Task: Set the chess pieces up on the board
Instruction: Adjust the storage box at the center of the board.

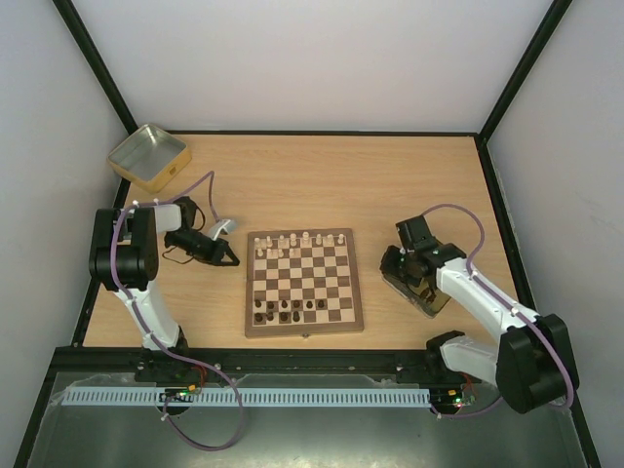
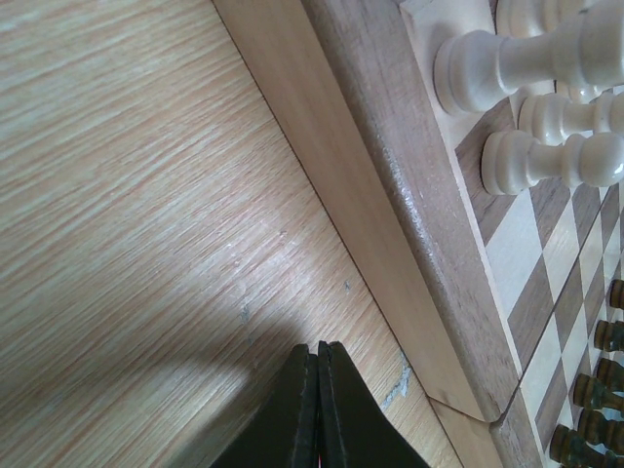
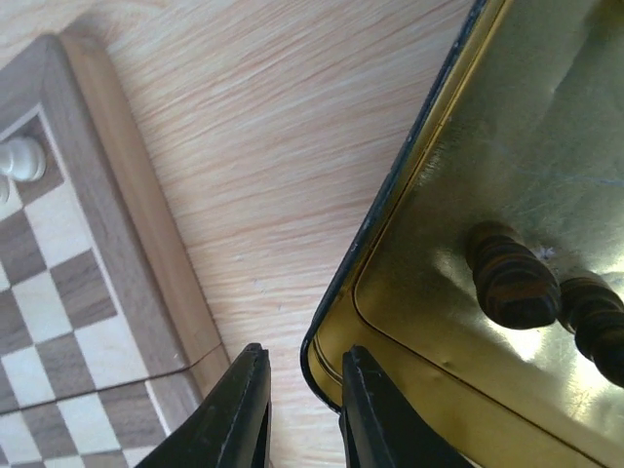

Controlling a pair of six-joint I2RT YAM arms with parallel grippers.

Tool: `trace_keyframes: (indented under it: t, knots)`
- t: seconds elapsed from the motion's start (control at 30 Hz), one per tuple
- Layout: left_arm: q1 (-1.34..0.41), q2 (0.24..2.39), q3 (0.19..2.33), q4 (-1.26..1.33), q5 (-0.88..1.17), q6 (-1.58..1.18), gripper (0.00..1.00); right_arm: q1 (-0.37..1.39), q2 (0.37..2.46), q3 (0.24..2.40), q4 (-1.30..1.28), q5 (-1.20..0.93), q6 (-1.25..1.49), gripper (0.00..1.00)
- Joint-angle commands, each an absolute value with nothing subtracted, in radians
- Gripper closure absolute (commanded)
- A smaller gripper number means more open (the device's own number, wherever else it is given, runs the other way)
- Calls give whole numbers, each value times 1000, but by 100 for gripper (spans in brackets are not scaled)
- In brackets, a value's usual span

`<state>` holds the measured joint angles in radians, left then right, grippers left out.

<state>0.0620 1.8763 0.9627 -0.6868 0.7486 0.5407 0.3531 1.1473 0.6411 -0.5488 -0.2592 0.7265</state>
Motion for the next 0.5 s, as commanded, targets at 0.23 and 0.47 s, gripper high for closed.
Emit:
trace_keyframes:
  t: [0.23, 0.47]
  knots:
    - [75, 1918, 916, -626, 549, 560, 98, 557, 1053, 563, -579, -305, 835, 79]
    - [75, 1913, 904, -617, 529, 558, 98, 670, 935, 519, -629, -304, 920, 80]
